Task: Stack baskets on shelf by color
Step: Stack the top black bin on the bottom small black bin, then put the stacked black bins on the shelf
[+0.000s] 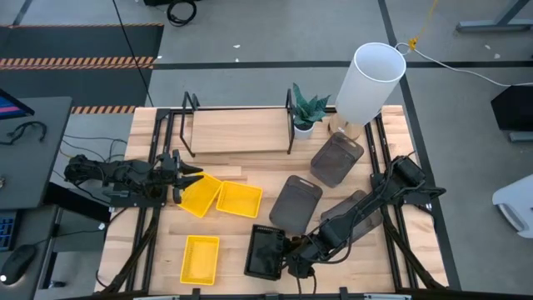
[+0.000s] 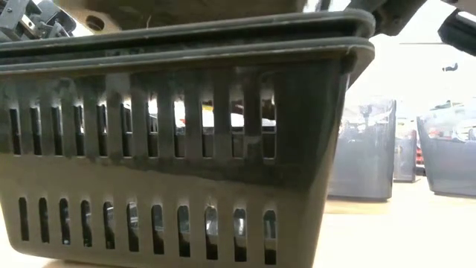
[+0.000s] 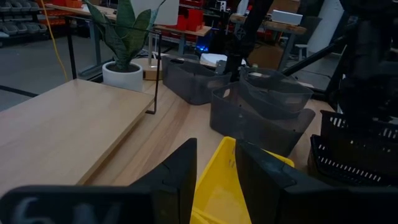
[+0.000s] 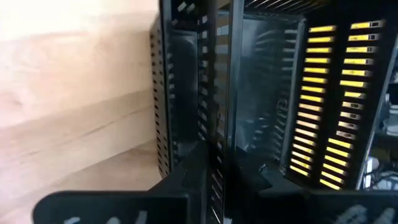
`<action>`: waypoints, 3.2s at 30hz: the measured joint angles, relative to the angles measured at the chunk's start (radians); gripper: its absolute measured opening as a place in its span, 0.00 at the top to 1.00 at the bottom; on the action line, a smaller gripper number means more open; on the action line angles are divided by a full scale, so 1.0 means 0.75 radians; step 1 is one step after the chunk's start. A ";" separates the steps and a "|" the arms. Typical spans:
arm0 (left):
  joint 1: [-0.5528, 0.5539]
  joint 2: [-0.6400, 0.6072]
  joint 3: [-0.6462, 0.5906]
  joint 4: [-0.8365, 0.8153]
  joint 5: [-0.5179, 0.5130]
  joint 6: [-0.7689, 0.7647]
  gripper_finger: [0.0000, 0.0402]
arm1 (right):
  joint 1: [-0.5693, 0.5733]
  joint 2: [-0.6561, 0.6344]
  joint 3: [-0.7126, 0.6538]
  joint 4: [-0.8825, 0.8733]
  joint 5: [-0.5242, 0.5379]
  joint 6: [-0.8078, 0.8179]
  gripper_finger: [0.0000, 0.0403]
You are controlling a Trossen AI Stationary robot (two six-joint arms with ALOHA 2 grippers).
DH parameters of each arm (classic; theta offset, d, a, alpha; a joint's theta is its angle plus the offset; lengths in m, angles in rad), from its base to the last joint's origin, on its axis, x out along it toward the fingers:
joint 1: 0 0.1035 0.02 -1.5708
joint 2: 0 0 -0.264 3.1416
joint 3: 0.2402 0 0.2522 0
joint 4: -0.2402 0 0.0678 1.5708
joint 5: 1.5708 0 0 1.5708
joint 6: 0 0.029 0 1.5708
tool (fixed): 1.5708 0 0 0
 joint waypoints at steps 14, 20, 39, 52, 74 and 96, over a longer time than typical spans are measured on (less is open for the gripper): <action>0.000 0.000 0.000 0.000 0.000 0.000 0.71 | 0.001 0.000 -0.001 -0.001 -0.005 -0.030 0.85; 0.000 0.000 0.000 -0.001 0.000 0.000 0.71 | 0.000 0.000 0.000 -0.003 -0.005 -0.021 0.82; 0.000 0.000 0.000 0.000 0.000 0.000 0.71 | -0.018 -0.002 -0.020 0.019 -0.041 0.029 0.81; 0.000 0.000 0.000 -0.001 0.000 0.000 0.71 | -0.021 -0.002 -0.038 0.019 -0.024 0.052 0.80; 0.000 0.000 0.000 -0.001 0.000 0.000 0.71 | 0.030 -0.002 -0.038 0.065 0.101 0.132 0.69; -0.001 0.000 0.000 0.000 0.000 0.000 0.71 | 0.112 -0.002 0.117 0.033 0.239 0.253 0.69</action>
